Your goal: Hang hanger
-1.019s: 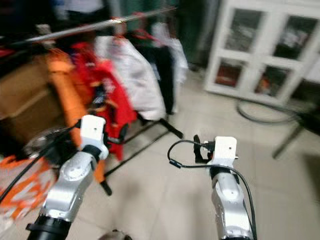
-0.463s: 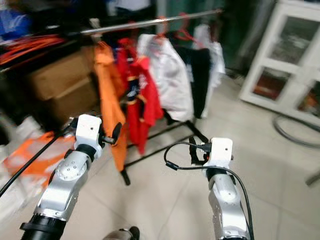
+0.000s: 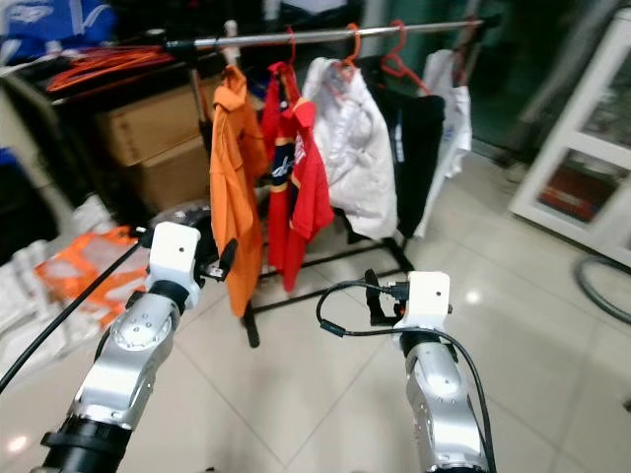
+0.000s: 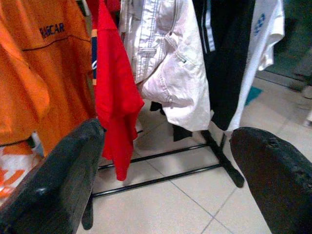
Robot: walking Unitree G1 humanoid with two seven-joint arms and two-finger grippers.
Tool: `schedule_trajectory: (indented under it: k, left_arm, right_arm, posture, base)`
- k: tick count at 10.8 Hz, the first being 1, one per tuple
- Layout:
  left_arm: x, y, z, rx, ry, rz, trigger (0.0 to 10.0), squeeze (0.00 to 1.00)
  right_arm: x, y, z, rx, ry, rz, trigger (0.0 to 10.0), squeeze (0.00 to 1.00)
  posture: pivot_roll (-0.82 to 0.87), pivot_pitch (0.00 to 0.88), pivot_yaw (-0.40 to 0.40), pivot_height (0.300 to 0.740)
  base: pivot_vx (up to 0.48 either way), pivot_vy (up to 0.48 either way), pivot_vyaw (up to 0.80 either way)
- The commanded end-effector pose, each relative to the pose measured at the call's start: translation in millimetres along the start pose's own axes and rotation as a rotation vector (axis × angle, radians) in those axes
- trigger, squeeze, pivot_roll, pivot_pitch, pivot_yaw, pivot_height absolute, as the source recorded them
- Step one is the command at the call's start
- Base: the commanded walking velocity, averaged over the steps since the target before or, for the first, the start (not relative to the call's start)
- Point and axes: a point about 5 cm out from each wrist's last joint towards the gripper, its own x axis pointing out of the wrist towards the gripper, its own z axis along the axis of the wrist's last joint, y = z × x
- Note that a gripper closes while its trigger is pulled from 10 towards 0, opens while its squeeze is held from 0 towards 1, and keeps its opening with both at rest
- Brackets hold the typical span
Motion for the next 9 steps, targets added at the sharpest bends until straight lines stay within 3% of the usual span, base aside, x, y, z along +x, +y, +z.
schedule_trajectory:
  k: [1, 3, 5, 7, 8, 9]
  left_arm:
    - [1.0, -2.9, 6.8, -0.003, -0.03, -0.004, 10.0, 0.0]
    - [-3.7, -3.5, 5.1, -0.004, -0.03, -0.001, 10.0, 0.0]
    - [-11.8, -1.0, 2.6, 0.044, -0.047, -0.014, 10.0, 0.0]
    - [-32.7, 6.8, -3.4, 0.11, -0.082, -0.058, 10.0, 0.0]
    - [-46.5, 5.0, 5.7, 0.169, -0.177, -0.11, 10.0, 0.0]
    - [-49.7, 3.9, 8.5, 0.163, -0.191, -0.115, 10.0, 0.0]
  right_arm:
    - [0.2, -4.8, 4.1, -0.002, -0.018, -0.009, 10.0, 0.12]
    - [-0.2, -2.1, 3.5, 0.01, -0.017, 0.007, 10.0, 0.25]
    - [-1.1, -2.6, 3.8, -0.005, -0.021, 0.01, 10.0, 0.25]
    - [-15.0, -7.2, 14.3, -0.052, -0.111, 0.028, 10.0, 0.18]
    - [-28.5, -17.4, 18.4, -0.056, -0.147, -0.006, 10.0, 0.09]
    - [-33.7, -21.5, 19.8, -0.051, -0.156, -0.016, 10.0, 0.07]
  posture:
    - [-0.01, 0.0, 0.03, 0.74]
    - [-0.01, 0.0, 0.03, 0.74]
    - [-0.01, 0.0, 0.032, 0.74]
    - [0.0, 0.0, 0.032, 0.74]
    - [0.0, 0.0, 0.03, 0.74]
    - [0.0, 0.0, 0.027, 0.74]
  base:
    - [0.0, -0.416, 0.59]
    - [0.0, -0.416, 0.59]
    - [0.0, -0.416, 0.58]
    - [0.137, -0.405, 0.54]
    - [0.0, 0.0, 0.0]
    - [0.0, 0.0, 0.0]
